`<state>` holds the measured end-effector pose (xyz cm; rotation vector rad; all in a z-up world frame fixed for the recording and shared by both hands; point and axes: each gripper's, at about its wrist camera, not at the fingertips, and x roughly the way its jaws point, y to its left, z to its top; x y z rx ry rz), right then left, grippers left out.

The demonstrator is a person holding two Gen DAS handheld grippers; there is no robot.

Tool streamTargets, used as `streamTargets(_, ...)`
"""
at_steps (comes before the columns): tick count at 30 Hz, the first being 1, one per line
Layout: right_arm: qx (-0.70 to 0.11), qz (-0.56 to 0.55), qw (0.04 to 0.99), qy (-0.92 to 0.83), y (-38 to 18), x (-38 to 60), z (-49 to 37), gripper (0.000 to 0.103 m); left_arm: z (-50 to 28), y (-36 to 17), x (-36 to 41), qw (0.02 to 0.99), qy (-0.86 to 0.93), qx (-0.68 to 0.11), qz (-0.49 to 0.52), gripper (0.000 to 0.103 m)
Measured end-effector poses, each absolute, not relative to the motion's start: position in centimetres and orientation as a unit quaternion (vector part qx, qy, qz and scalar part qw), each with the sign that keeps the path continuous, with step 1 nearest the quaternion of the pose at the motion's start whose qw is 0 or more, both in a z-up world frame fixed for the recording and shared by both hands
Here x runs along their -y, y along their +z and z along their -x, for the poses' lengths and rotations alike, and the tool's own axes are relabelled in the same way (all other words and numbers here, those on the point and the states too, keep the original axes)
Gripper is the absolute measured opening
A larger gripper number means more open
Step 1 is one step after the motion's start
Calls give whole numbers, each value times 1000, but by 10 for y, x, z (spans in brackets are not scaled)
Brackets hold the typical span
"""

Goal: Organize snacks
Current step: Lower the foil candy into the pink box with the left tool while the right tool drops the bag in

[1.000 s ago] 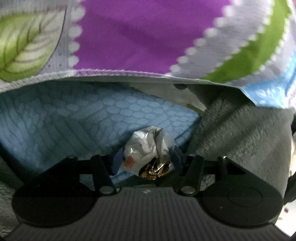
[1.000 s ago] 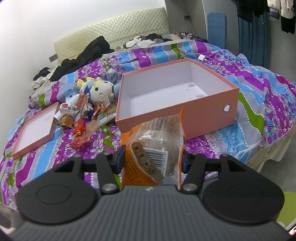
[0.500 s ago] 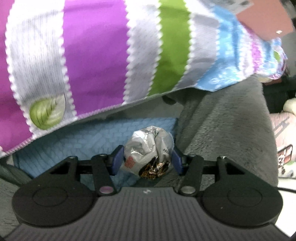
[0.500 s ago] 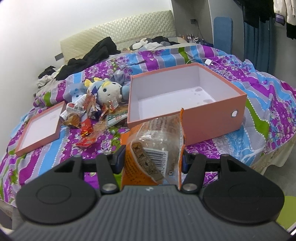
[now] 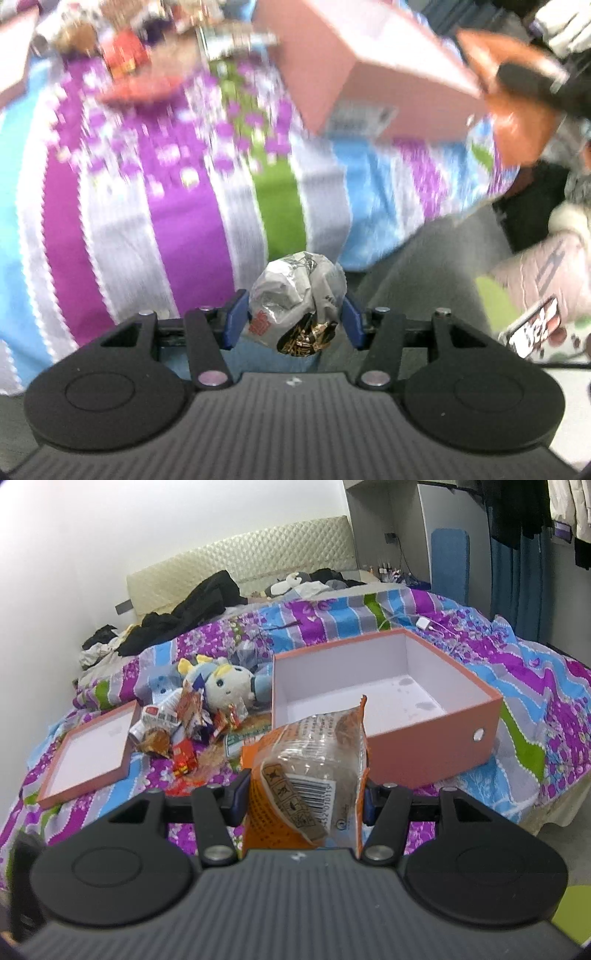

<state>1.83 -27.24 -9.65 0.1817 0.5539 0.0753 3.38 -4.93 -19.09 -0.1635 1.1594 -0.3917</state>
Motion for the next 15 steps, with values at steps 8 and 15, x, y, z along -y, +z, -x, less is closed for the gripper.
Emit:
streamTargets(8, -259, -82, 961, 40, -80, 284, -49, 58, -86, -112, 52, 867, -166, -463, 86, 59)
streamTargets(15, -258, -76, 962, 35, -73, 299, -96, 58, -158, -57, 75, 888, -185, -414, 79, 59)
